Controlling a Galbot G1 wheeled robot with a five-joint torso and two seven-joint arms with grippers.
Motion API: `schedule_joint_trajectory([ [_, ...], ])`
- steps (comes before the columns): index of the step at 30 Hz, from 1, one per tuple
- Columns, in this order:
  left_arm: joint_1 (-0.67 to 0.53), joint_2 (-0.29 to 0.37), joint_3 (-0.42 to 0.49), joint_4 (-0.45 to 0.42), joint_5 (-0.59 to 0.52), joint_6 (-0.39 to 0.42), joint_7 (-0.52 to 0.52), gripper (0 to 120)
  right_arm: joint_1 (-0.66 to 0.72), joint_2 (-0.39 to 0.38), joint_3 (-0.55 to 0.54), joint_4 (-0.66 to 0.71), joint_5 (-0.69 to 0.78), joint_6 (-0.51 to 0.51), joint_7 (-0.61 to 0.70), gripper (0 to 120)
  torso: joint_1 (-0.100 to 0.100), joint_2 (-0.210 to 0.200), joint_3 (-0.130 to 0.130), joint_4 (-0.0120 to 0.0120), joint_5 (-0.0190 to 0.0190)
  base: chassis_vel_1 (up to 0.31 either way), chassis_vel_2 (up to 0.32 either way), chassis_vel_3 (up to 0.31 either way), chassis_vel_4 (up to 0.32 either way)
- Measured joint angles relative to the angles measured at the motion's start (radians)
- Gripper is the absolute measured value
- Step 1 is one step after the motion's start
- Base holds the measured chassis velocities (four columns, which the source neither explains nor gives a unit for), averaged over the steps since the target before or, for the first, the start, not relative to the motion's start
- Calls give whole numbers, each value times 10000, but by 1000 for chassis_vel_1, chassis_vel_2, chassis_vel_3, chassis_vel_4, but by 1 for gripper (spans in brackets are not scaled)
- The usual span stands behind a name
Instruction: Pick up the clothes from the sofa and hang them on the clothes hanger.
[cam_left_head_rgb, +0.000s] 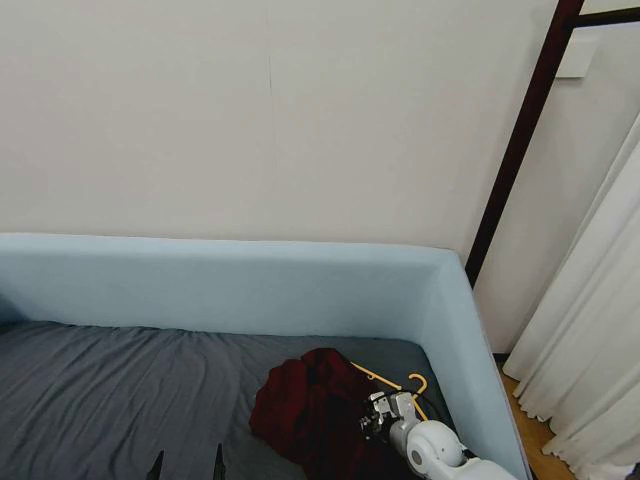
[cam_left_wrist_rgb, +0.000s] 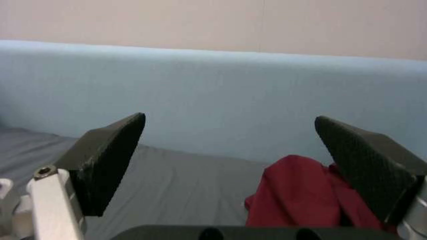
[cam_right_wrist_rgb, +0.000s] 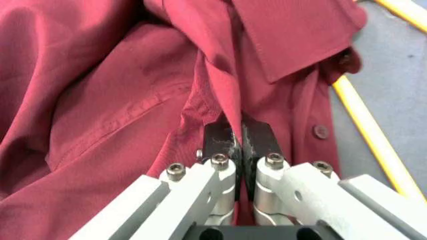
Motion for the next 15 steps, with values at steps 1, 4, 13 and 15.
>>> schedule_joint_trajectory([
  [1, -24, -8, 8, -1, -21, 0, -2, 100, -86, -53, 51, 205, 3, 48, 89, 0, 0, 0, 0, 0, 0, 0, 0, 0, 0],
  [4, -46, -22, 8, -11, -27, 0, -7, 100, -233, -149, 168, 545, 41, 90, 164, 0, 0, 0, 0, 1, 0, 0, 0, 0, 0],
  [13, -55, 84, -59, -108, -21, 5, -4, 100, -1082, -675, 1385, 2213, 840, 484, 288, 0, 0, 0, 0, 0, 1, 0, 0, 0, 0],
  [15, -55, 84, -59, -118, -20, 8, -4, 100, -1241, -764, 1644, 2504, 983, 488, 343, 0, 0, -1, 0, 1, 2, 0, 0, 0, 0],
])
